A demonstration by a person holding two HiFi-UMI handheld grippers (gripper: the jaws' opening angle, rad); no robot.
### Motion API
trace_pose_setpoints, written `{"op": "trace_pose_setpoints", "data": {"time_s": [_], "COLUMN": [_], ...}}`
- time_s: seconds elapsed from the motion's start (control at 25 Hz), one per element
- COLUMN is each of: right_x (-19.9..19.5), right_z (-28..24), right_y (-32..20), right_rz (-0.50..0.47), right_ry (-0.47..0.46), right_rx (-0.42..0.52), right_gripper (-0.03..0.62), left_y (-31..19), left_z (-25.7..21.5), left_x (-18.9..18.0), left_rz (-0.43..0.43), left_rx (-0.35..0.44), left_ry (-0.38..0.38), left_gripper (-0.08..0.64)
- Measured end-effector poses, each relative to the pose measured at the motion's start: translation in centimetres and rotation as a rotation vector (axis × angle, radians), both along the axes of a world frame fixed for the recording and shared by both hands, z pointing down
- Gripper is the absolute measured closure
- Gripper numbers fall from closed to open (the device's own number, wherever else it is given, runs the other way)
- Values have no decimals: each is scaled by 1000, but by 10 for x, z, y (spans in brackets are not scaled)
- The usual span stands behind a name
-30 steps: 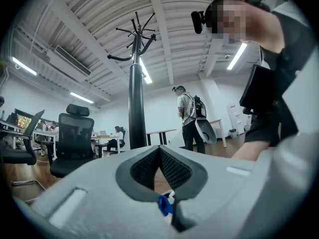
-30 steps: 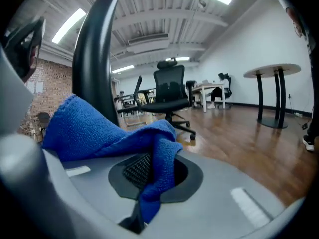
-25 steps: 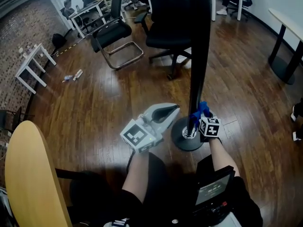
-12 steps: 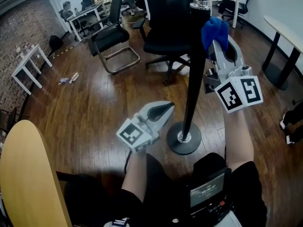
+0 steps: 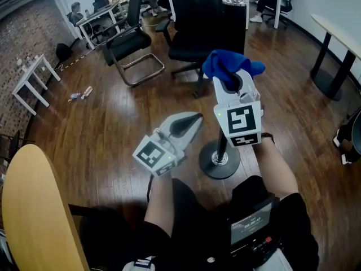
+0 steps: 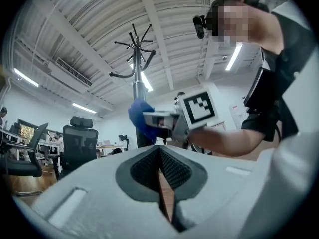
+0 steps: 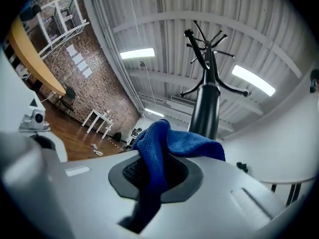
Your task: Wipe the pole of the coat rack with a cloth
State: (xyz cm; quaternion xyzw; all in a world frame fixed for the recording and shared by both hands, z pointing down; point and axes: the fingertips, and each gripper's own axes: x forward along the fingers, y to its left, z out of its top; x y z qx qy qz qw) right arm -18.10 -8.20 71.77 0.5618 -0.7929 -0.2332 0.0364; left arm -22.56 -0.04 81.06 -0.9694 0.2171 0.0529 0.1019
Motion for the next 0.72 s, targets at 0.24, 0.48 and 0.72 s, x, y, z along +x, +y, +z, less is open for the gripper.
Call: {"op": "trace_pose_setpoints", "data": {"time_s": [0.24, 0.48, 0.72], "right_x": [-6, 5, 13], "right_z": [206, 369, 335], "right_y": [-9, -3, -3], "right_rz": [-31, 1, 3], "right_ry": [-45, -23, -92], "right_rx": [-285, -598, -544], "right_gripper": [569, 569, 569], "left_y": [-7, -7, -11], "left_z": [18, 31, 32], "left_x": [-3, -5, -9], "left_rz": [-5, -13, -27], "left_rx": [-37, -61, -67], "left_ry": [-31, -37, -28], "left_gripper": [560, 560, 560]}}
